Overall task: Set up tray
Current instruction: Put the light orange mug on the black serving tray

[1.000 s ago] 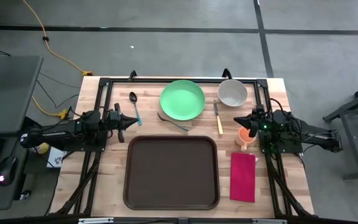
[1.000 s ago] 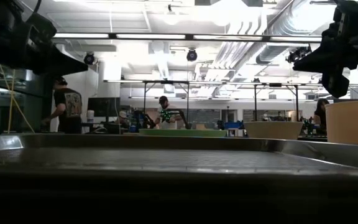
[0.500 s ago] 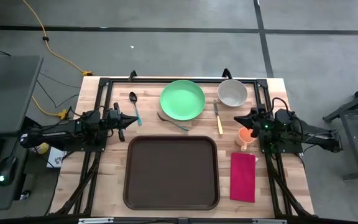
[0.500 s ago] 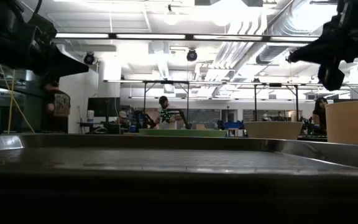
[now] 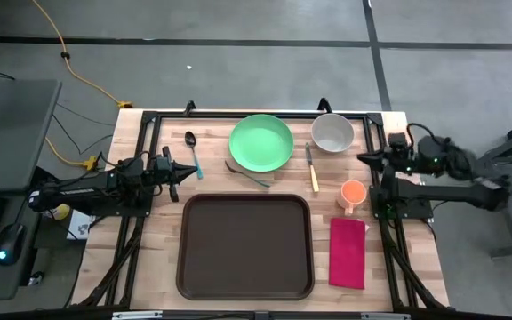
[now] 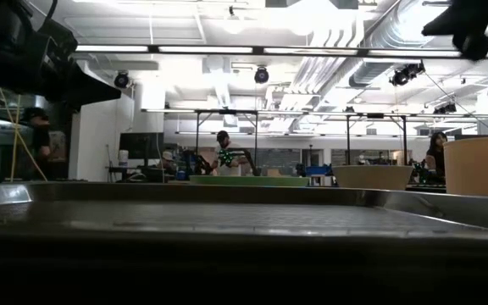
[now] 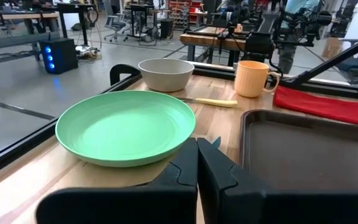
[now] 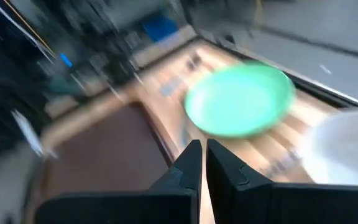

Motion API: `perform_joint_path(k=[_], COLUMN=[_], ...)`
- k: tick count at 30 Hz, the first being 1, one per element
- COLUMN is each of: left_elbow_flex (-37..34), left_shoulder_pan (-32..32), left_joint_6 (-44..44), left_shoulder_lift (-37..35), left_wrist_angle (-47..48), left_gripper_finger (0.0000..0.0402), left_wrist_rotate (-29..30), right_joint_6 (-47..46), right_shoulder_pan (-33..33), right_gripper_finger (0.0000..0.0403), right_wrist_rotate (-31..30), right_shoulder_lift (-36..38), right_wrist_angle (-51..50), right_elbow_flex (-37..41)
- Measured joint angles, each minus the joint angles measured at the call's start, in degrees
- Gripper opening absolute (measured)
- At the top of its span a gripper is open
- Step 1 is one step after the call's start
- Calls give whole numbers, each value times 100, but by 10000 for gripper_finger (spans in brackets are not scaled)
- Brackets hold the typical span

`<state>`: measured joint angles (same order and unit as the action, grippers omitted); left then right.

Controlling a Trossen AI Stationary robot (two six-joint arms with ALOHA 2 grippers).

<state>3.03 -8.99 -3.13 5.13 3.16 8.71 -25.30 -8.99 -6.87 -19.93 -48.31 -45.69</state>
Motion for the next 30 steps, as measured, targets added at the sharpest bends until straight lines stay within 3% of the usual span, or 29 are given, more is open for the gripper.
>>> perform_joint_path(k=[6,11,16,22,30], left_elbow_flex=[2,2,2,2,2], left_shoulder_pan=[-1,-1,-1,-1,-1], left_joint_6=[300,329,329,243,134], left_shoulder_lift=[-2,-2,-2,-2,-2], left_wrist_angle=[0,0,0,0,0], left_gripper_finger=[31,31,31,31,31], left_wrist_rotate=[-1,-2,-2,-4,-7], right_joint_6=[88,159,-259,-1430,-2470], right_shoulder_pan=[0,0,0,28,236], right_gripper_finger=[0,0,0,10,120], right_wrist_rotate=[14,136,445,676,937], right_shoulder_lift=[-1993,-3213,-4011,-4563,-4628], right_wrist_angle=[-2466,-3418,-3987,-3841,-2873], right_elbow_flex=[-2067,-2750,-2633,-2151,-1387])
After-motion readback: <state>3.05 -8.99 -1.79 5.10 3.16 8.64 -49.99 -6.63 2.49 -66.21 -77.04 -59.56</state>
